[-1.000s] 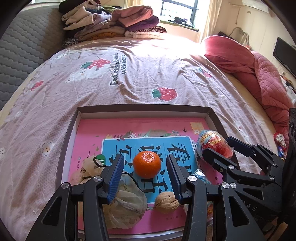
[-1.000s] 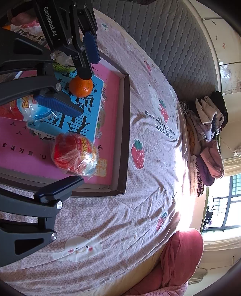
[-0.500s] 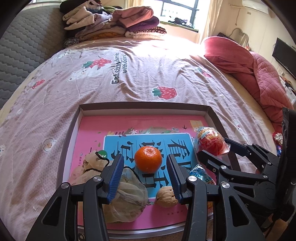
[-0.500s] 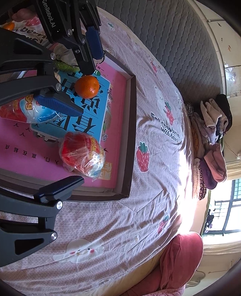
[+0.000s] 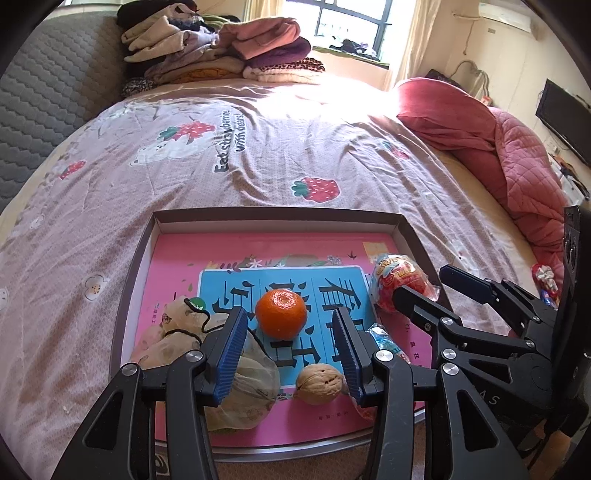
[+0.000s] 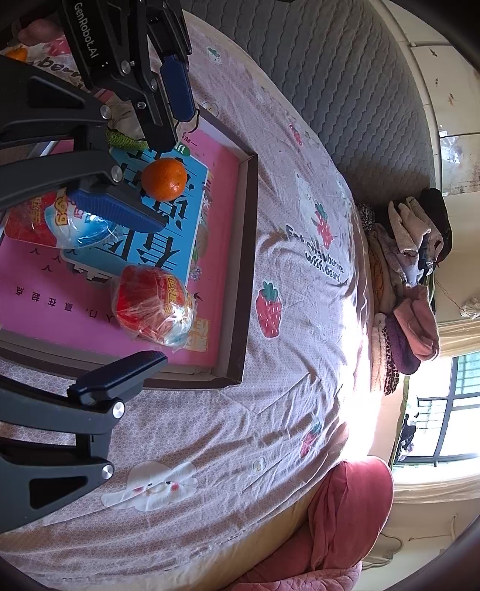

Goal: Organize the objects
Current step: 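Open both grippers to release orange and candy egg, then withdraw from tray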

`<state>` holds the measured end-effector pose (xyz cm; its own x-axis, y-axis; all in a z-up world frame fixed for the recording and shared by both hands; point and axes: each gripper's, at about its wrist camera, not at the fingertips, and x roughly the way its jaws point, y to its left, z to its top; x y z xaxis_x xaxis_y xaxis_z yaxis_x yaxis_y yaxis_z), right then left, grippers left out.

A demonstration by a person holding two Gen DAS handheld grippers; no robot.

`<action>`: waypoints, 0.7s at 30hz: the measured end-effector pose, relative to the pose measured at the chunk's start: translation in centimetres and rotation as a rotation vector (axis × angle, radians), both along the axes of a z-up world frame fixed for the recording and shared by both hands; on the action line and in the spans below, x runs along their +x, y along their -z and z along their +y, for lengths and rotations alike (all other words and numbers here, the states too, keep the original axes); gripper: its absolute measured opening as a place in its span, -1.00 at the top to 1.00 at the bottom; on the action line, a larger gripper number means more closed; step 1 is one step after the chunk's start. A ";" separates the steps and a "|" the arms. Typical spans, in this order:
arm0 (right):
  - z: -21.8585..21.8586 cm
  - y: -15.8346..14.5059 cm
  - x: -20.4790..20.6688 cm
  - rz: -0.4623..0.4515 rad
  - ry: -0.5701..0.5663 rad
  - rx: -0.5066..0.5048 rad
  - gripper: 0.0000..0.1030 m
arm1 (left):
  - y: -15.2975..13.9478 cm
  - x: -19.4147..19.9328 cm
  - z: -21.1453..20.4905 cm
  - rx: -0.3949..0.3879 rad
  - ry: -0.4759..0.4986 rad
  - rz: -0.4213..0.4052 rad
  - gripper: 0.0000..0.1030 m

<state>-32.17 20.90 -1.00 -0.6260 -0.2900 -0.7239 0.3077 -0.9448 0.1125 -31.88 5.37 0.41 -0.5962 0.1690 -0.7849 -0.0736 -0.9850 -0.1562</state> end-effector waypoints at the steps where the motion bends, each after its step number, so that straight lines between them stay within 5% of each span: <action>1: 0.1 -0.2 0.2 0.005 0.000 -0.003 -0.28 | -0.2 0.1 0.0 0.002 -0.001 0.006 0.04; 21: -0.7 -6.4 6.3 0.126 -0.013 -0.078 -0.28 | -3.5 3.8 -2.4 0.019 -0.027 0.056 -0.40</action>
<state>-25.90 20.19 5.36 -0.7064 -0.3510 -0.6146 0.3363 -0.9305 0.1449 -28.12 2.98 3.92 -0.6433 0.1666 -0.7472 -0.0563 -0.9837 -0.1709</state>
